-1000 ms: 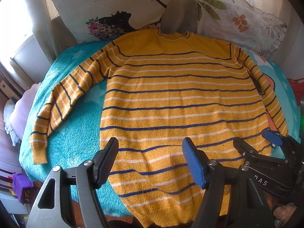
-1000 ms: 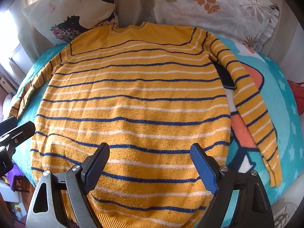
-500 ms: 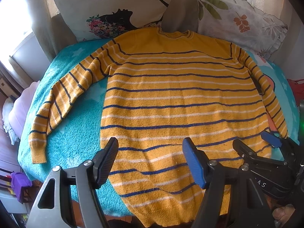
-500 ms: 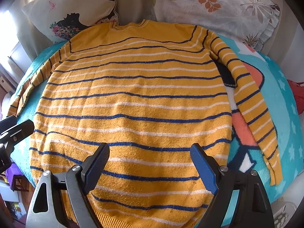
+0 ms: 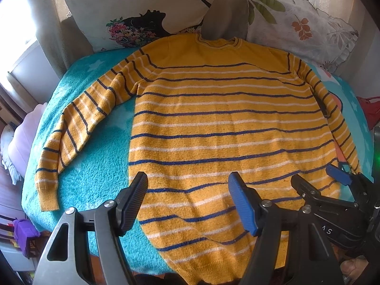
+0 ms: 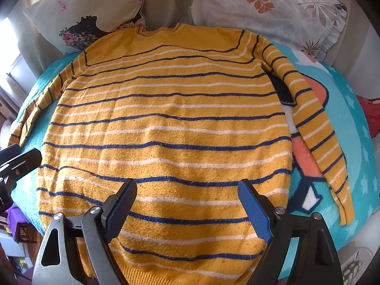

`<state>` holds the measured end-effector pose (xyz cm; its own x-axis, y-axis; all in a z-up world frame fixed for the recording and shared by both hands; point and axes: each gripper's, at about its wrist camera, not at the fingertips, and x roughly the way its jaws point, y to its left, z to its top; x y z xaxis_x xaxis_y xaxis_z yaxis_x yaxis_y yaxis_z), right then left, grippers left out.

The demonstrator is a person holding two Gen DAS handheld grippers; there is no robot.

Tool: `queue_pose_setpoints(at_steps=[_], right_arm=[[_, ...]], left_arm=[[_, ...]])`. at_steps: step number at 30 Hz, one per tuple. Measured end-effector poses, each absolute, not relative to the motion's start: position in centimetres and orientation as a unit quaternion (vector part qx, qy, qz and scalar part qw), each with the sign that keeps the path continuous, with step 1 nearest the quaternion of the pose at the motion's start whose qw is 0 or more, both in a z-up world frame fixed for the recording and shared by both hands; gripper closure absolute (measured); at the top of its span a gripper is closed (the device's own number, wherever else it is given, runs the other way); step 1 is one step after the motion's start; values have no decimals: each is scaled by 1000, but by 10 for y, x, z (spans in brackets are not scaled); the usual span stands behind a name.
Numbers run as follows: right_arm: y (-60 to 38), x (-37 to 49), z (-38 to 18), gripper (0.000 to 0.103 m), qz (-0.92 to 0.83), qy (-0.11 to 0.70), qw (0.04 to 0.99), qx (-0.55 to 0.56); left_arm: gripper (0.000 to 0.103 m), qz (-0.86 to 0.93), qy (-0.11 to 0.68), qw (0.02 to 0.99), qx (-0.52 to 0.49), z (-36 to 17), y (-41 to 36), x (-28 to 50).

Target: Fold small clothes

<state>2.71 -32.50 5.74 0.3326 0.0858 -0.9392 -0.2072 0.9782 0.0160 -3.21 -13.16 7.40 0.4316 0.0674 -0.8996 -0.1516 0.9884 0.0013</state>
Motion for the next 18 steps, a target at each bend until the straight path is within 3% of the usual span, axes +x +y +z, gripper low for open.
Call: queue_pose_setpoints(at_steps=[18], right_arm=[[-284, 23, 45, 13, 57, 585, 808, -53]], left_arm=[[33, 27, 548, 835, -44, 59, -79, -20]])
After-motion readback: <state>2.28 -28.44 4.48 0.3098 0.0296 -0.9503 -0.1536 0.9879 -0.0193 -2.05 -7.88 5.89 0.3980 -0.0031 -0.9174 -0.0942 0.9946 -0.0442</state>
